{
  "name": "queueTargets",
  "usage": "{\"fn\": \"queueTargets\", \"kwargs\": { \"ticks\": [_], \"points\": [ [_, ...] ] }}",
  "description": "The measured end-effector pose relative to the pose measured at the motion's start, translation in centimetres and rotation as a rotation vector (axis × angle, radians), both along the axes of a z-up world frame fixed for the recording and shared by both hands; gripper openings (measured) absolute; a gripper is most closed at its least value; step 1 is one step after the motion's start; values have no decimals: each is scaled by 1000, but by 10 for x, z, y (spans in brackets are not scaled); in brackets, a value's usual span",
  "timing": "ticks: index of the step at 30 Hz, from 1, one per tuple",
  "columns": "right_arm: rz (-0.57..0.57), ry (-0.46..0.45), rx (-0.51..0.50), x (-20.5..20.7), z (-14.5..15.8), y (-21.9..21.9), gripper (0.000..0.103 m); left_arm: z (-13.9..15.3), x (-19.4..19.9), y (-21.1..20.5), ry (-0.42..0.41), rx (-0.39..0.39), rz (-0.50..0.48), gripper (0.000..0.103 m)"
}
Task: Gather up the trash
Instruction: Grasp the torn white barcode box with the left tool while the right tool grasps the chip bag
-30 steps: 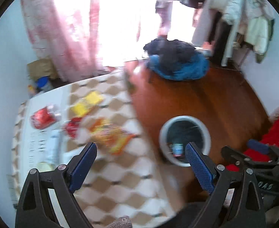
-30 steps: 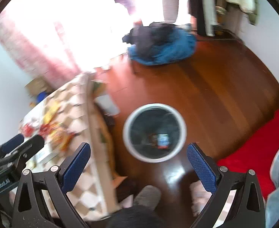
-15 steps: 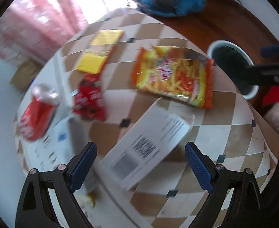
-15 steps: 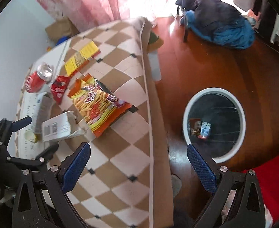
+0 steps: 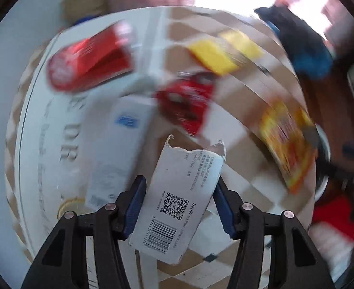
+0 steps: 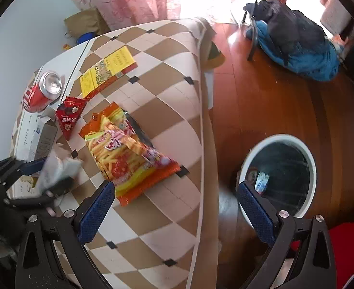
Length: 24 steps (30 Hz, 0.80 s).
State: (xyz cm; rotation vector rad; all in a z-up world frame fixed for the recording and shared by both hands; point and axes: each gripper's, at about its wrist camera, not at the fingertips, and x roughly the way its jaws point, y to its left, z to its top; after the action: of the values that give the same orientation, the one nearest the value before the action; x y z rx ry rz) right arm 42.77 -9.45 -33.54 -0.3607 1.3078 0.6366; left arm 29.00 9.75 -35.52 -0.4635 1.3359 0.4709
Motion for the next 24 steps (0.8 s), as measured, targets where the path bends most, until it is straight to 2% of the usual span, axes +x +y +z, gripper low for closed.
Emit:
{"fn": "queueTargets", "kwargs": {
  "ticks": [1, 3, 9, 10, 11, 15, 21, 24],
  "points": [
    [15, -3, -1, -1, -1, 5, 103, -1, -3, 7, -20, -21, 39, 53],
    [51, -19, -6, -3, -2, 18, 103, -4, -3, 11, -26, -32, 45, 53],
    [163, -68, -70, -9, -14, 57, 103, -14, 1, 19, -8, 39, 14, 53],
    [186, -80, -81, -11, -15, 63, 103, -15, -2, 21, -11, 38, 23, 45],
    [202, -94, -97, -13, -17, 68, 103, -15, -6, 24, -24, 40, 37, 43],
    [256, -109, -116, -21, -23, 84, 103, -15, -10, 29, -37, 41, 35, 43],
    [271, -117, -162, -31, -39, 101, 102, -16, -15, 25, -39, 57, 34, 43],
    [240, -123, -162, -31, -42, 102, 95, -10, -24, 15, -37, 79, 31, 42]
  ]
}}
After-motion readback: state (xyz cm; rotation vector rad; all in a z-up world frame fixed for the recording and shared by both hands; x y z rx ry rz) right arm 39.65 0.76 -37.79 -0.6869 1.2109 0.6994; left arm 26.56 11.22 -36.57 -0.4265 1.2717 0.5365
